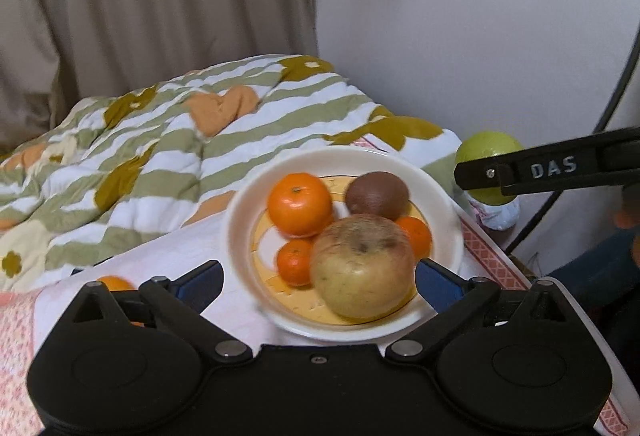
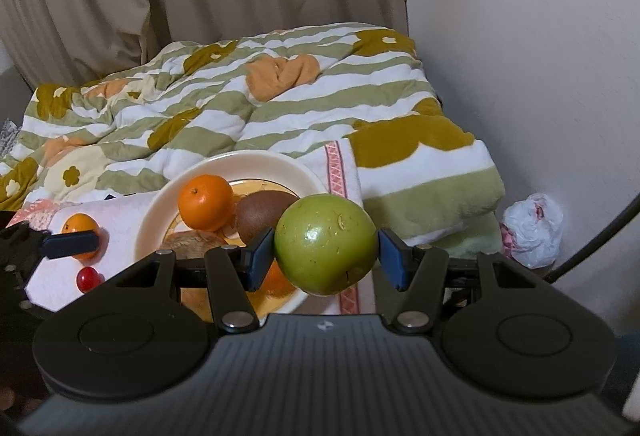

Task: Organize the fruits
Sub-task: 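Lower both apples into the bowl and open both tools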

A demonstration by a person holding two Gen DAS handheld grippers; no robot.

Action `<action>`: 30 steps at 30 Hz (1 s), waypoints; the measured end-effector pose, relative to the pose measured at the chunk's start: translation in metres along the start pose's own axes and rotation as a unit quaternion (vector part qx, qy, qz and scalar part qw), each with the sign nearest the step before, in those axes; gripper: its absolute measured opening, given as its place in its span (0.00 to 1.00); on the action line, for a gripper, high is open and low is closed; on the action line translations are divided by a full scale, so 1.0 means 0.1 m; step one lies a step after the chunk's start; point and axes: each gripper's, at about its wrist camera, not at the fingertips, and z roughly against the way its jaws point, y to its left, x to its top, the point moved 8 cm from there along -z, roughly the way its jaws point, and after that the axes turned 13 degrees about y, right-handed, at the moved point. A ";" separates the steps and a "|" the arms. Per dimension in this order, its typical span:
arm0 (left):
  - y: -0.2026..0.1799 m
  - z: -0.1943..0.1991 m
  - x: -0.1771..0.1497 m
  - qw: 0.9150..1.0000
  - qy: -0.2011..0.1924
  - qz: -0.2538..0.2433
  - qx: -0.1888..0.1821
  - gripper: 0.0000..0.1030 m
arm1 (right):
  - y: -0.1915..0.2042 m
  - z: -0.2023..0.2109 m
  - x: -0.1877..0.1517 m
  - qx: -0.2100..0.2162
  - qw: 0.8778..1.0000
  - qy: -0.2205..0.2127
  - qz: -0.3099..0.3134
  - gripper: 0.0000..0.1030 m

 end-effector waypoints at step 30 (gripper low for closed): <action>0.40 0.42 -0.29 0.995 0.000 0.093 0.023 1.00 | 0.20 -0.28 0.04 0.000 0.999 -0.005 0.041 1.00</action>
